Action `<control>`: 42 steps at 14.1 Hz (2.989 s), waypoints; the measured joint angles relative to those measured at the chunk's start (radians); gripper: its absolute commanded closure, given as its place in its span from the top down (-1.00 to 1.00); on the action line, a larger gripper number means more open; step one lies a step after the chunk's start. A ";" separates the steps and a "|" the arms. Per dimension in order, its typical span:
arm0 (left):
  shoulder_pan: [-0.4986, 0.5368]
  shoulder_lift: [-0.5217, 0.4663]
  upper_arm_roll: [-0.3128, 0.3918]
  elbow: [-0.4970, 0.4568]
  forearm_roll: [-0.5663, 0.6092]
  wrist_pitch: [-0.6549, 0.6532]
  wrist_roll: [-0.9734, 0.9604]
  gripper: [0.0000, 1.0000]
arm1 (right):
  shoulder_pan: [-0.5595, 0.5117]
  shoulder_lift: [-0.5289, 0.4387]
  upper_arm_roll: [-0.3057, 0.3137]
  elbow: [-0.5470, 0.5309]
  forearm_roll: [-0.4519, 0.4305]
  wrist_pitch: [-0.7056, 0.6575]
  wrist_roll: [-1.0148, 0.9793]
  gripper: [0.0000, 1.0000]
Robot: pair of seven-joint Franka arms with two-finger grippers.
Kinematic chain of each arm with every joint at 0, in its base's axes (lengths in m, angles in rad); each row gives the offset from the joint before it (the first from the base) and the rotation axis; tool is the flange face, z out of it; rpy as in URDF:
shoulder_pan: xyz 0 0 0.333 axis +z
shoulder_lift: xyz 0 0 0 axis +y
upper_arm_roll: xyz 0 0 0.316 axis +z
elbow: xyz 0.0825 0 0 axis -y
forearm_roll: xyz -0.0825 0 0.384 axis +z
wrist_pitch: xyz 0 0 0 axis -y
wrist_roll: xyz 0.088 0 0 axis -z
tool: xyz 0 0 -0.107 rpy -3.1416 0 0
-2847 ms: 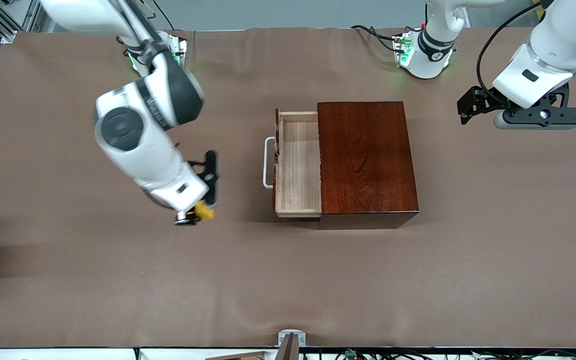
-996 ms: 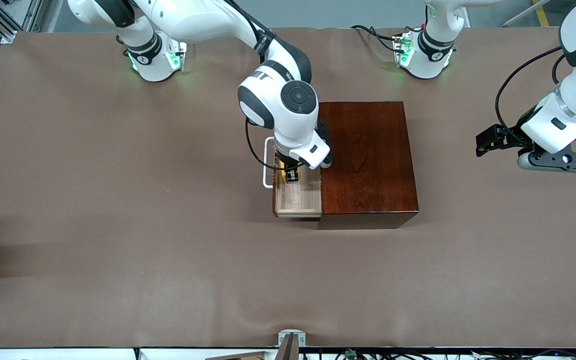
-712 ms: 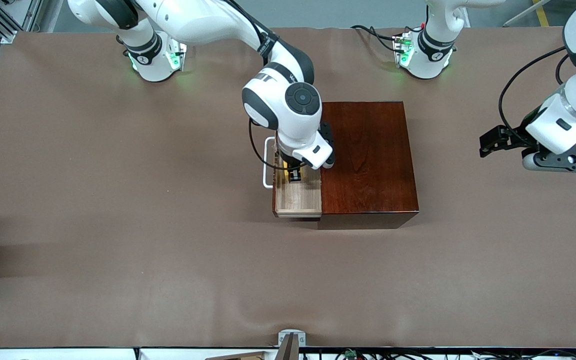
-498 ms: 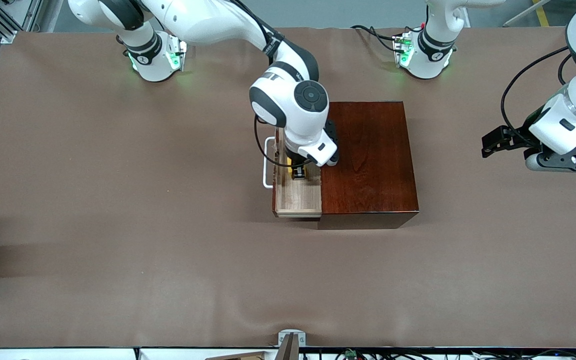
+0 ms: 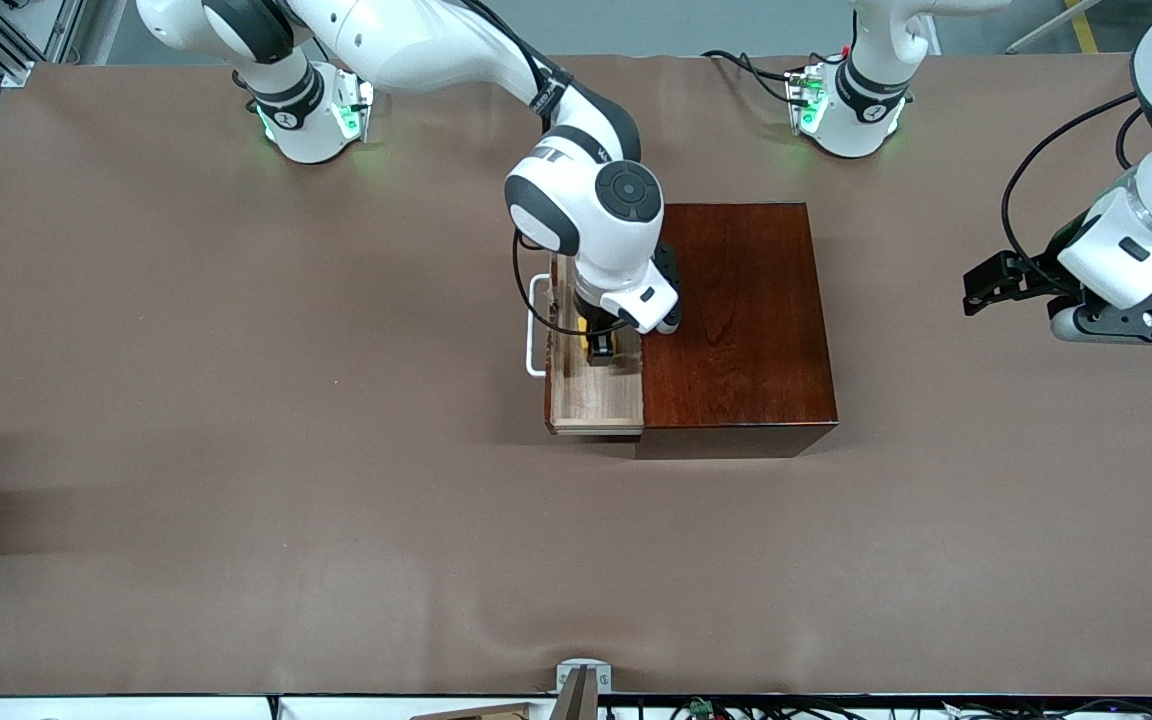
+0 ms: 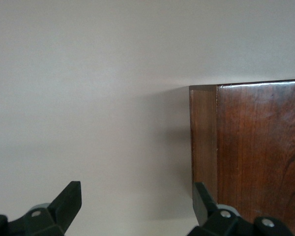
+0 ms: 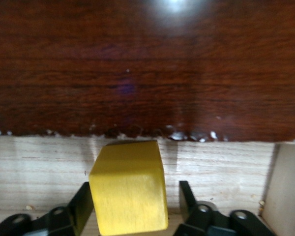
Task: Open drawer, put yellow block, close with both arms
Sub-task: 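Lower the cube into the drawer and open the right gripper, then withdraw the right gripper while the left gripper moves toward the drawer, then push the drawer front with the left gripper into the box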
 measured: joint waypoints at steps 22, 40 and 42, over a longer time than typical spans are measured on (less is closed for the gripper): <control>-0.058 0.013 -0.418 0.085 -0.007 -0.131 -0.021 1.00 | -0.581 -0.379 -0.027 0.006 0.045 -0.450 0.230 1.00; -0.536 0.726 -0.362 0.349 0.186 0.583 0.628 1.00 | -0.899 -0.930 -0.121 -0.582 0.216 -0.322 0.609 1.00; -0.563 0.729 -0.320 0.353 0.188 0.582 0.631 1.00 | -0.894 -0.920 -0.119 -0.536 0.216 -0.340 0.621 1.00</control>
